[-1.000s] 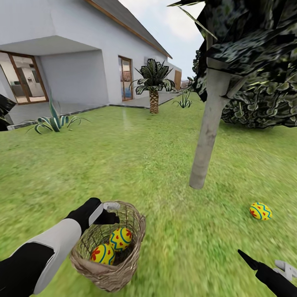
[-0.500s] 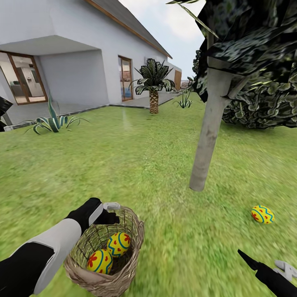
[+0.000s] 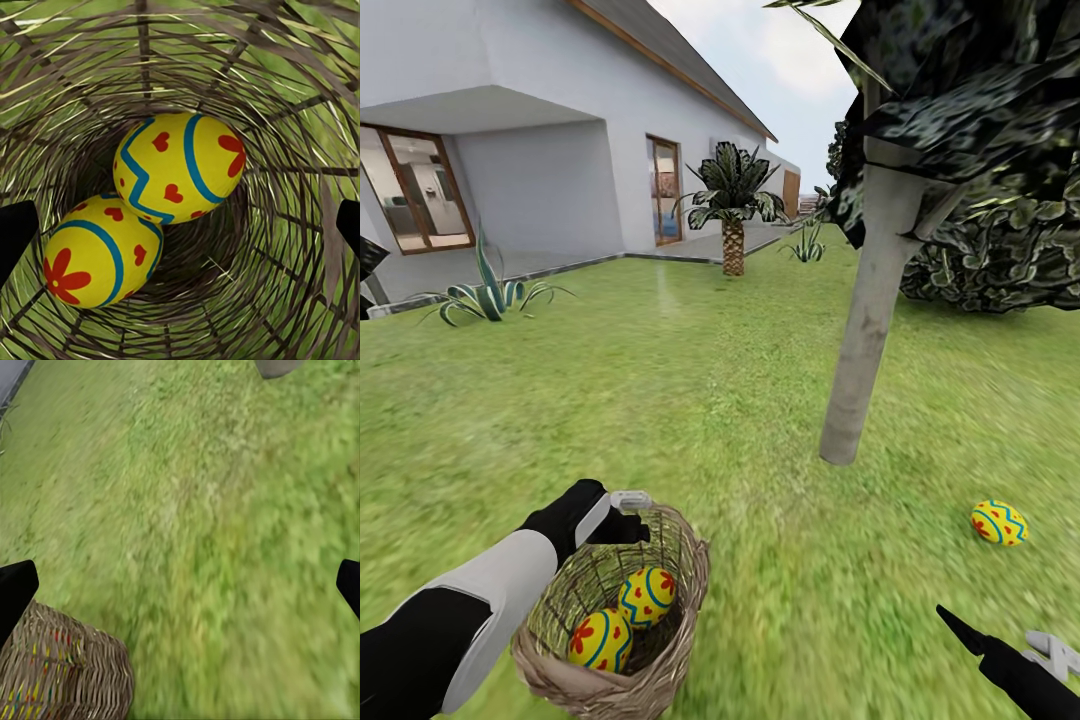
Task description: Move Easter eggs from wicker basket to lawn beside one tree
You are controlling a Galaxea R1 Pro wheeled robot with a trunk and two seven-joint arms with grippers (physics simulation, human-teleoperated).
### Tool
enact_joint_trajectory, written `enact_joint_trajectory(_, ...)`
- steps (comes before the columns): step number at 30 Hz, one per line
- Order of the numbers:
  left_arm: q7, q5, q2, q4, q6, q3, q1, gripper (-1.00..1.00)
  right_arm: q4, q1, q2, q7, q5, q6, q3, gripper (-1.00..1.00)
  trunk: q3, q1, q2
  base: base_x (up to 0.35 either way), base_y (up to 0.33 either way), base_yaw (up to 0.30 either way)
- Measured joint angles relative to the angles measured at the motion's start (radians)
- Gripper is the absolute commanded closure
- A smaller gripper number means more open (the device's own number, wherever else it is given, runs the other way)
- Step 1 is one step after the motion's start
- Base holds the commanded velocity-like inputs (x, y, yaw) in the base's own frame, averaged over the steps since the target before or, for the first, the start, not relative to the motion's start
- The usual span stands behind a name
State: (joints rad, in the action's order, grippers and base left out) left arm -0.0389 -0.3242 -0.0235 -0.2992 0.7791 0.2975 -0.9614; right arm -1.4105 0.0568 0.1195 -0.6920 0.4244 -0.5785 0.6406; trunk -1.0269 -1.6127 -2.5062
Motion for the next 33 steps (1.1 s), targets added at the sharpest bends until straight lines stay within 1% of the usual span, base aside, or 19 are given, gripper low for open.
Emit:
enact_joint_trajectory(20,0.002,0.001,-0.001,0.0,0.002,-0.001,0.0,-1.0,0.0,0.0,0.0,0.0,0.0,0.0,0.0,-1.0,0.0,0.0,0.0,0.003,0.0,0.0)
enact_joint_trajectory(33,0.0,0.001,-0.006,0.002,0.012,-0.001,-0.001,-1.0,0.0,0.0,0.0,0.0,0.0,0.0,0.0,-1.0,-0.05,-0.006,-0.003,0.0,0.0,0.0)
